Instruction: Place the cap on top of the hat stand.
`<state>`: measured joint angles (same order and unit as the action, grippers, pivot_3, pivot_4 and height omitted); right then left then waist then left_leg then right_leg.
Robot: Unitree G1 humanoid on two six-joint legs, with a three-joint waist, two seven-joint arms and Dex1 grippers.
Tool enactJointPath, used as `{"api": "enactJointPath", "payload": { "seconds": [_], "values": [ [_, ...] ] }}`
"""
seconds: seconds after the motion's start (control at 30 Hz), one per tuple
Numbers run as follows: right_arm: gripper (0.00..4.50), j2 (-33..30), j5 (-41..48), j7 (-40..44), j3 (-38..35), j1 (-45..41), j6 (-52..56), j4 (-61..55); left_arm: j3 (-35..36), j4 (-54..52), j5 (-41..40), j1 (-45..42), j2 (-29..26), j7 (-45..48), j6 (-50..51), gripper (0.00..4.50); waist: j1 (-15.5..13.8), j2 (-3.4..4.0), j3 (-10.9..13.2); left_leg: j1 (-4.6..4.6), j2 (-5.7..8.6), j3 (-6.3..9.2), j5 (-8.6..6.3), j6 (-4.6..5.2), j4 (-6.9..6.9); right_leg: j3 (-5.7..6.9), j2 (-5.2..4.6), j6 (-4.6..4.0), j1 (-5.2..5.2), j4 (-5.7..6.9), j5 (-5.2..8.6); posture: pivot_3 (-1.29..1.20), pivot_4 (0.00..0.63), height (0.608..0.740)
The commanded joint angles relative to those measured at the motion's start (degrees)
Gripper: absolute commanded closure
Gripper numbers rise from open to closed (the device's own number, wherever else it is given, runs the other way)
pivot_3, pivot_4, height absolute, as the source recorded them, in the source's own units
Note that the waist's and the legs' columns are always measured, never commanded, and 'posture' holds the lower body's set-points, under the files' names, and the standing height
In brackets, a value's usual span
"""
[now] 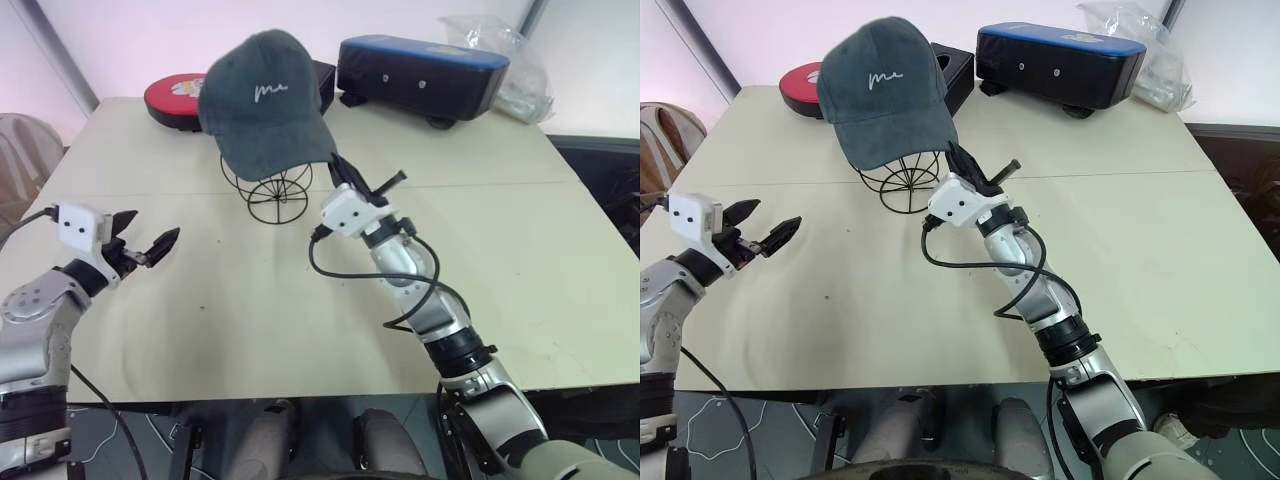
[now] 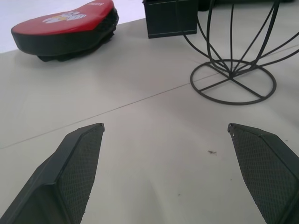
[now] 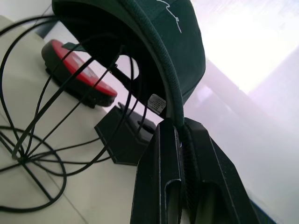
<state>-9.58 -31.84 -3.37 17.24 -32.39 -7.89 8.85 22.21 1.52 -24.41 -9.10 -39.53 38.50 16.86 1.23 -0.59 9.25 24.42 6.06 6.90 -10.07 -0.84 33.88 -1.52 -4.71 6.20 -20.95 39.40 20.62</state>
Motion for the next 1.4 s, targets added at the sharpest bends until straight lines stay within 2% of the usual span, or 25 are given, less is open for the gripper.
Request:
{"api": "enactJointPath", "payload": {
  "seconds": [0.03, 0.4, 0.63, 1.0, 1.2, 1.4],
  "values": [
    [4.46, 2.41, -2.41, -4.31, 0.68, -2.63, -0.06, 0.99, 2.52, -2.44, -0.51, 0.21, -1.83, 0.01, -0.07, 0.0, 0.01, 0.0, 0.0, 0.0, 0.0, 0.0, 0.02, -0.03, 0.0, 0.0, 0.0, 0.0, 0.0, 0.0, 0.0, 0.0, 0.15, 0.74],
    [4.46, 3.78, -8.1, -6.48, 6.35, 1.32, -2.15, -2.28, 2.73, -2.8, -0.68, 0.14, -3.0, 1.06, 1.14, 0.0, 0.01, 0.0, 0.0, 0.0, 0.0, 0.01, 0.13, -0.22, -0.04, -0.01, 0.01, 0.0, -0.02, 0.01, 0.0, 0.0, 0.15, 0.74],
    [4.46, 0.39, -10.9, -6.37, 7.8, 5.51, -4.06, -5.15, 2.58, -2.85, -0.57, 0.19, -2.97, 1.49, 1.57, 0.0, 0.01, 0.0, 0.0, 0.0, 0.0, 0.01, 0.13, -0.22, -0.07, -0.01, 0.02, -0.01, -0.04, 0.0, 0.0, 0.0, 0.15, 0.74],
    [4.46, 1.7, -14.3, -8.12, 8.5, 6.68, -1.46, -4.49, 2.85, -3.15, -0.63, 0.66, -3.03, 1.63, 1.78, 0.0, 1.21, -0.01, -0.01, -0.01, -0.03, 0.06, 0.14, -0.24, -0.15, -0.03, 0.05, -0.04, -0.07, 0.05, -0.01, 0.0, 0.15, 0.74],
    [4.46, 4.0, -14.7, -8.39, 8.81, 5.73, 0.75, -3.35, 3.05, -3.26, -0.59, 0.85, -3.26, 1.69, 1.87, 0.0, 1.26, -0.01, -0.01, -0.01, -0.03, 0.07, 0.15, -0.26, -0.19, -0.03, 0.05, -0.04, -0.09, 0.05, 0.0, 0.0, 0.15, 0.74],
    [4.46, 5.2, -11.28, -5.53, 8.59, 5.78, 0.13, -3.46, 3.05, -3.12, -0.68, 0.81, -3.44, 1.77, 1.78, 0.0, 1.27, -0.02, -0.01, -0.01, -0.02, 0.08, 0.16, -0.27, -0.2, -0.03, 0.05, -0.04, -0.09, 0.05, -0.01, 0.0, 0.15, 0.74]
  ]
}}
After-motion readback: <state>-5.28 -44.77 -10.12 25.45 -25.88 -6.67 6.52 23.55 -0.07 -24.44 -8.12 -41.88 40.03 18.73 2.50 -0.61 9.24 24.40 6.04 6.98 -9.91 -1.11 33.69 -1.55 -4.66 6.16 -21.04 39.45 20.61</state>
